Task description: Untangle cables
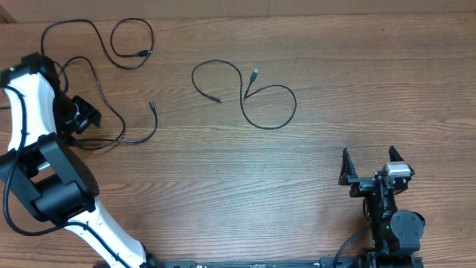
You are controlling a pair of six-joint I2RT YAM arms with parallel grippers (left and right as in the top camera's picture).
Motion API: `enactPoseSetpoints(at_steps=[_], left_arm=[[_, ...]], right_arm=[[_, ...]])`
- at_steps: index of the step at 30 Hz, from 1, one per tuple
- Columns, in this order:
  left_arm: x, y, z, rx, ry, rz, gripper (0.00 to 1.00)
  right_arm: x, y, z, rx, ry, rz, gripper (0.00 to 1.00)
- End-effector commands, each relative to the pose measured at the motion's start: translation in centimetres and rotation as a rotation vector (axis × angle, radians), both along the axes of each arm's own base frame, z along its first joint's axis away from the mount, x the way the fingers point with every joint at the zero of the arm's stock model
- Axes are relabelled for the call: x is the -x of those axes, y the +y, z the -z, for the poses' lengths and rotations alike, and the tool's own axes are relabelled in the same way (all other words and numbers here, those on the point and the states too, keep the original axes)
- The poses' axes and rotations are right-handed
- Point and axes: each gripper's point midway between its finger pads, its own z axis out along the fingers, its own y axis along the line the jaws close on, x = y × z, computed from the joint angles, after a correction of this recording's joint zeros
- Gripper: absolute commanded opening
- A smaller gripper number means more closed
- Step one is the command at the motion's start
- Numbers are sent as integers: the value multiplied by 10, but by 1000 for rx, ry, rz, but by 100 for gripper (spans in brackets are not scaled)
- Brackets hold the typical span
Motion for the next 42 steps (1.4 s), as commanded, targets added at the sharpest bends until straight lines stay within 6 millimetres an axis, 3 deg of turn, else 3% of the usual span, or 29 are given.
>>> enactPoseSetpoints(at_steps=[1,10,16,18,21,25,27,33,42], left_arm=[[2,-13,19,41,-3,33,62],[20,-25,71,61,16,-45,58],[17,-28,77,75,-11,-45,54],[15,-27,77,71,-18,-45,48],[11,-25,77,64,-32,-46,27],[2,-21,77,49,-71,-74,8],[0,-18,77,51,-83,-136,4],[-17,6,63,195,-221,-373,5],[-38,70,1,259,-423,-527,4]], right_arm=[[0,1,2,-3,-3,-3,100],[0,1,2,-3,-3,-3,100],[0,1,2,-3,-3,-3,100],[0,1,2,-3,-3,-3,100],[0,1,2,-3,-3,-3,100],[0,1,2,-3,-3,-3,100],[0,1,2,-3,-3,-3,100],[0,1,2,-3,-3,-3,100],[0,1,2,-3,-3,-3,100]])
